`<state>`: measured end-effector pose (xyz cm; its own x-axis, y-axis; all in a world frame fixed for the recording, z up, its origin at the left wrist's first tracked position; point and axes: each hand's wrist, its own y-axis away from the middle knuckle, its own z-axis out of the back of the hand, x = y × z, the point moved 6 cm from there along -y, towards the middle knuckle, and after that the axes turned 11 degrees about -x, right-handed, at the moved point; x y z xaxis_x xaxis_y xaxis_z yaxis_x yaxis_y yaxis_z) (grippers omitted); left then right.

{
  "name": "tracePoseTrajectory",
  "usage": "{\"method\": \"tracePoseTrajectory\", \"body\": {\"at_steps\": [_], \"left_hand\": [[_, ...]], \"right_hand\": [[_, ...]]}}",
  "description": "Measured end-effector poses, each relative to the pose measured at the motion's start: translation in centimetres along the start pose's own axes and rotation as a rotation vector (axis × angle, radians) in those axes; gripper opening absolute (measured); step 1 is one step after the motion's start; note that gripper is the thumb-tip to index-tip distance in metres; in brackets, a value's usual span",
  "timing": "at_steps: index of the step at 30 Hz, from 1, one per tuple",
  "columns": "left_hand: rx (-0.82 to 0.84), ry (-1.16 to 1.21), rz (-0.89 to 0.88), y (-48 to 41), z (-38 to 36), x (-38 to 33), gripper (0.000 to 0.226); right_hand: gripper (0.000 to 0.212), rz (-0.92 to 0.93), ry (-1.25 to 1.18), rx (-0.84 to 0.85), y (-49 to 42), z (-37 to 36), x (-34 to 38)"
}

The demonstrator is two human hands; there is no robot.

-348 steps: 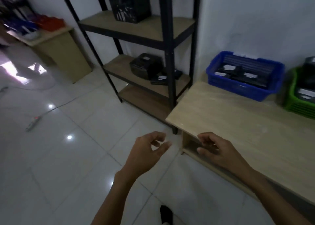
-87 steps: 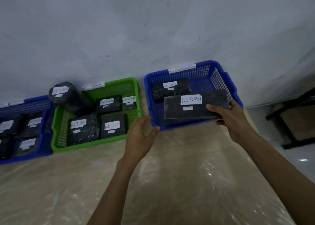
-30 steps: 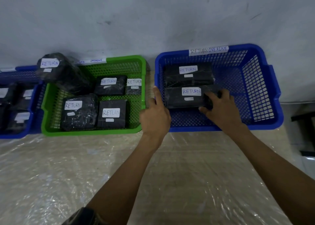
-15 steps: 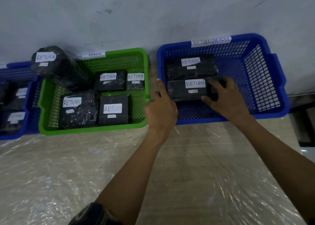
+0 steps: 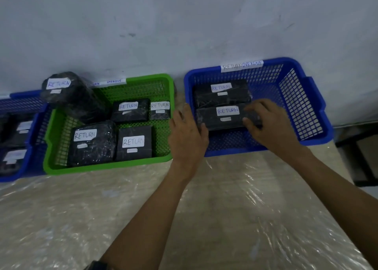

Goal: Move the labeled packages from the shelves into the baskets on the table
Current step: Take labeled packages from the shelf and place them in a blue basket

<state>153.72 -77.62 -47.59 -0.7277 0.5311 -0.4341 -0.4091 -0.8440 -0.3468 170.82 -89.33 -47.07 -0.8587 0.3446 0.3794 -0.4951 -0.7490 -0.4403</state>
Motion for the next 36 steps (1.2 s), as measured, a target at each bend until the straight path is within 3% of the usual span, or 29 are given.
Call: {"method": "tracePoseTrajectory", "body": {"at_steps": [6,11,18,23,29,36], "left_hand": [[0.057,0.145,-0.121,3.0,4.1,-0.1,0.044],[0.168,0.309,-0.085,8.8,9.9,1.7,0.033],[0.094,0.339,0.063,20.8,20.7,7.0,0.024],[0.158,0.33,0.202,28.5,27.7,13.6,0.026],[0.115,0.357,0.36,34.7,37.1,23.7,0.022],[0.074,0.316,0.375,41.6,48.9,38.4,0.02]], "right_hand": [[0.026,0.009,-0.13,0.051,4.4,3.3,4.6],[0.029,-0.01,-0.174,0.094,10.8,6.0,8.8],[0.033,0.002,-0.229,0.198,20.5,9.1,16.4],[0.037,0.031,-0.27,0.306,27.0,10.2,24.1],[0.04,0.062,-0.333,0.436,32.8,9.6,36.7],[0.041,0.123,-0.39,0.453,38.8,6.4,54.3]]}}
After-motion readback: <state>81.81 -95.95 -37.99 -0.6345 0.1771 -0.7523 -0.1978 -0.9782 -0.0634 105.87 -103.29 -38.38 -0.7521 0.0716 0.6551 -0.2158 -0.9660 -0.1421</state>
